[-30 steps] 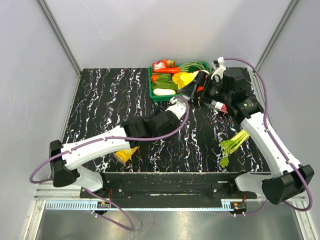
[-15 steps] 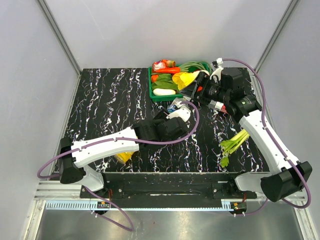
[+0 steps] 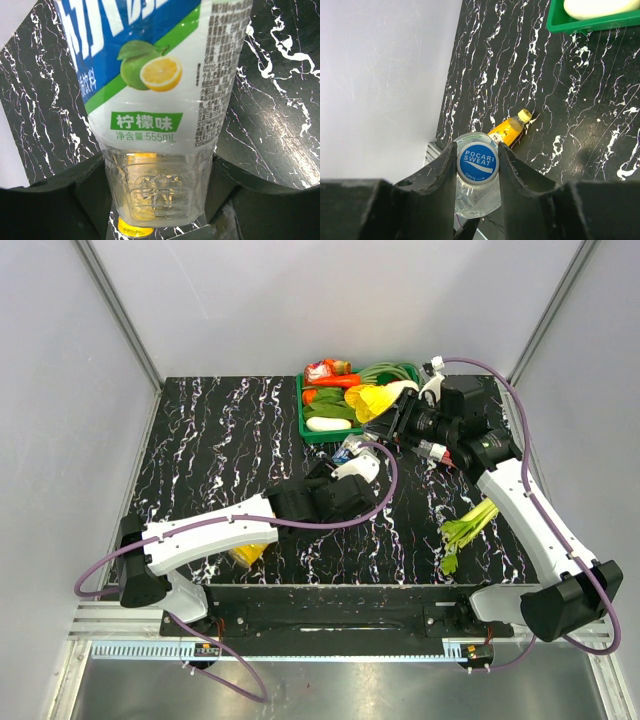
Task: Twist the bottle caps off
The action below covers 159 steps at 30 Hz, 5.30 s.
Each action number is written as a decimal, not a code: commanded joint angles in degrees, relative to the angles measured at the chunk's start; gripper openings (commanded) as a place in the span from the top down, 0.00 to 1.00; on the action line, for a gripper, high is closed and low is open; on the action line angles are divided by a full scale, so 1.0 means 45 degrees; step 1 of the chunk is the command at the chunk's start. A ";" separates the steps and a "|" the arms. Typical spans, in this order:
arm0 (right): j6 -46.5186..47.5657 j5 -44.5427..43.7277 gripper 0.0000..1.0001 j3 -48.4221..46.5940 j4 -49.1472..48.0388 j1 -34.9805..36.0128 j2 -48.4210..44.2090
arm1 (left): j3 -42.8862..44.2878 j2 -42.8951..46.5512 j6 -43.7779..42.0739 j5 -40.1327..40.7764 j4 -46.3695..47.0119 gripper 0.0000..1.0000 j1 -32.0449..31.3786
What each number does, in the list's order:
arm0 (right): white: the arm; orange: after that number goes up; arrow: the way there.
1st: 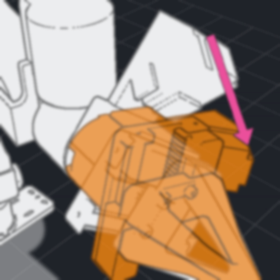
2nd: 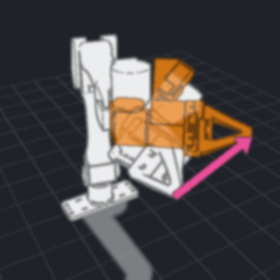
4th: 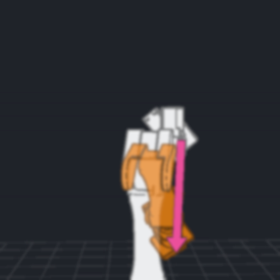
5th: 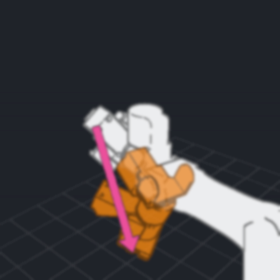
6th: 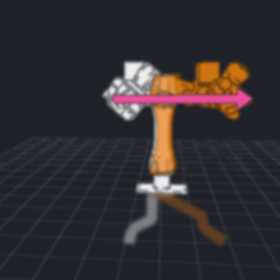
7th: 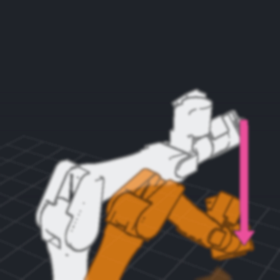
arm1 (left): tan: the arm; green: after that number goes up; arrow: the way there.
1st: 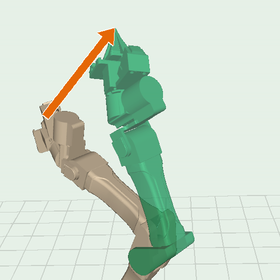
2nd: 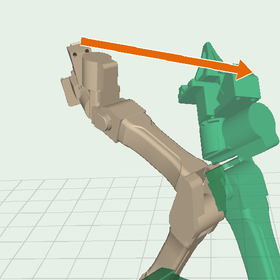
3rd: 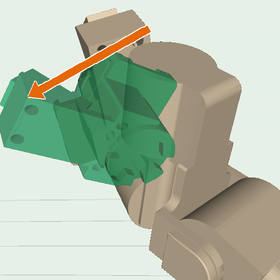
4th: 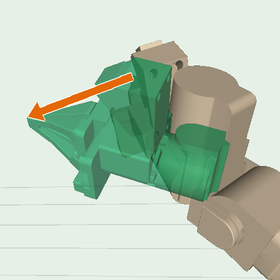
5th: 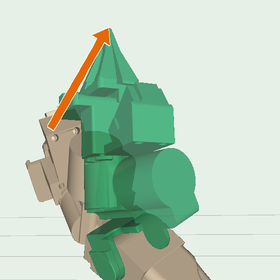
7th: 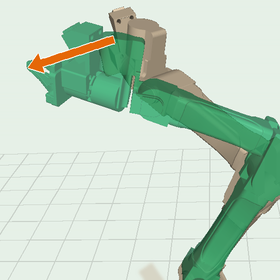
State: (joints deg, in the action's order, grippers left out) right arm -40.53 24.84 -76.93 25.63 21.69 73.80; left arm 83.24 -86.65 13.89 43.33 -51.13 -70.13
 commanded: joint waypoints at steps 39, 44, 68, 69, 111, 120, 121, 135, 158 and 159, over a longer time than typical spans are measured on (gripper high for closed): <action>0.1155 0.0260 1.00 0.1333 -0.1397 0.0062 -0.1223 | -0.4512 0.3258 0.0682 -1.0698 0.6028 0.69 0.3141; 0.1488 0.1119 1.00 0.1352 -0.2138 0.0062 -0.1595 | -0.5547 0.4157 0.1170 -1.4875 0.7999 0.69 0.4117; 0.1763 0.5535 1.00 0.3072 -0.7551 0.0062 -0.3490 | -0.6389 0.4861 0.1796 -1.8106 1.0269 0.69 0.4607; 0.1684 0.5419 1.00 0.3032 -0.7492 0.0062 -0.3432 | -0.6370 0.4881 0.1757 -1.8106 1.0211 0.69 0.4627; 0.0981 0.0495 0.00 -0.0269 -0.0266 0.0062 -0.0327 | -0.2406 0.2128 0.0683 -0.3305 0.2225 0.68 0.1386; 0.0610 0.1588 0.00 -0.0288 -0.0207 0.0062 0.0630 | -0.1117 0.0702 0.0800 -0.0901 0.0583 0.68 0.0565; 0.0512 0.1647 0.01 -0.0269 -0.0149 0.0062 0.0728 | -0.0999 0.0585 0.0819 -0.0763 0.0485 0.68 0.0526; 0.0257 0.1823 0.46 -0.0093 -0.0148 0.0062 0.0963 | -0.0920 0.0369 0.0976 -0.0469 0.0426 0.68 0.0349; 0.0667 0.1706 0.93 -0.0034 0.0203 0.0062 0.0807 | -0.0803 -0.0100 0.1327 -0.0332 0.0269 0.69 0.0369; 0.0726 0.1687 0.98 -0.0034 0.0184 0.0062 0.0788 | -0.0842 -0.0138 0.1327 -0.0390 0.0250 0.69 0.0369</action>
State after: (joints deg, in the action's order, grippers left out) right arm -38.02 30.98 -76.58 26.59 21.69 78.32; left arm 77.78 -86.65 19.31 39.94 -50.59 -68.25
